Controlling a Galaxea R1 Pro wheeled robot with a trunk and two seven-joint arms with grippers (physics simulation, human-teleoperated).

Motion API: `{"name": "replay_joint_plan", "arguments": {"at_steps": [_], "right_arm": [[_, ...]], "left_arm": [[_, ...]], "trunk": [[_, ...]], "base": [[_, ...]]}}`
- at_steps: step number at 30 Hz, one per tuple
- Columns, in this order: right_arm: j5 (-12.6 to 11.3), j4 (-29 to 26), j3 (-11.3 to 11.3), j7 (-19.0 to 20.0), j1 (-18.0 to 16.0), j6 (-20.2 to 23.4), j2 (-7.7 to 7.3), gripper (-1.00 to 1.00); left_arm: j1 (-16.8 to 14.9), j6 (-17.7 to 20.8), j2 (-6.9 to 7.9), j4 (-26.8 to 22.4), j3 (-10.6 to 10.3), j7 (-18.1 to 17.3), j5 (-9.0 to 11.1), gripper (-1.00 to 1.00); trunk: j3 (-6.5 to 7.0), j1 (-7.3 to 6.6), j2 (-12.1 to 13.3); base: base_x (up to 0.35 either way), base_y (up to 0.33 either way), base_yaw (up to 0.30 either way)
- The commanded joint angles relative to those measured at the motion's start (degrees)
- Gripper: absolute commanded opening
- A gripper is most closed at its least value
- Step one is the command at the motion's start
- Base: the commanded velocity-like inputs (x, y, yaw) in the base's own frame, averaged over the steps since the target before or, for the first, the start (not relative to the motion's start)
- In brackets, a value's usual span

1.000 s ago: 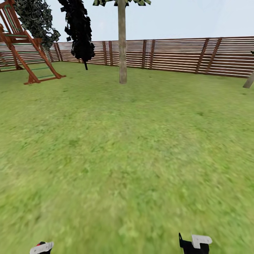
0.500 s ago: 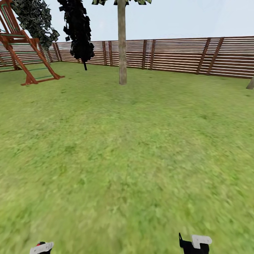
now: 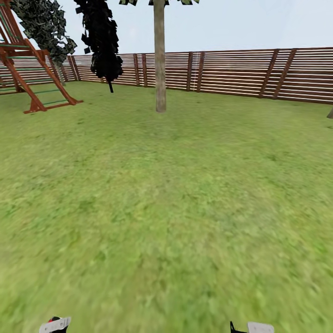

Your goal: In the garden, pick up the pesticide atomizer on the floor and spray pesticide onto both trees until each tree trunk is fully covered.

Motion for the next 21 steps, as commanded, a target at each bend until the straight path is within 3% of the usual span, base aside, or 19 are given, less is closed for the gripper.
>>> {"name": "replay_joint_plan", "arguments": {"at_steps": [1, 21], "right_arm": [[0.00, 0.08, 0.04, 0.01, 0.53, 0.07, 0.18, 1.00], [0.00, 0.10, 0.05, 0.02, 0.84, 0.07, 0.22, 1.00]], "left_arm": [[0.01, 0.03, 0.02, 0.00, 0.02, 0.00, 0.00, -1.00], [0.03, 0.01, 0.06, 0.00, -0.02, 0.00, 0.02, -1.00]], "trunk": [[0.00, 0.00, 0.00], [0.00, 0.00, 0.00]], "base": [[0.343, 0.000, 0.000], [0.343, 0.000, 0.000]]}}
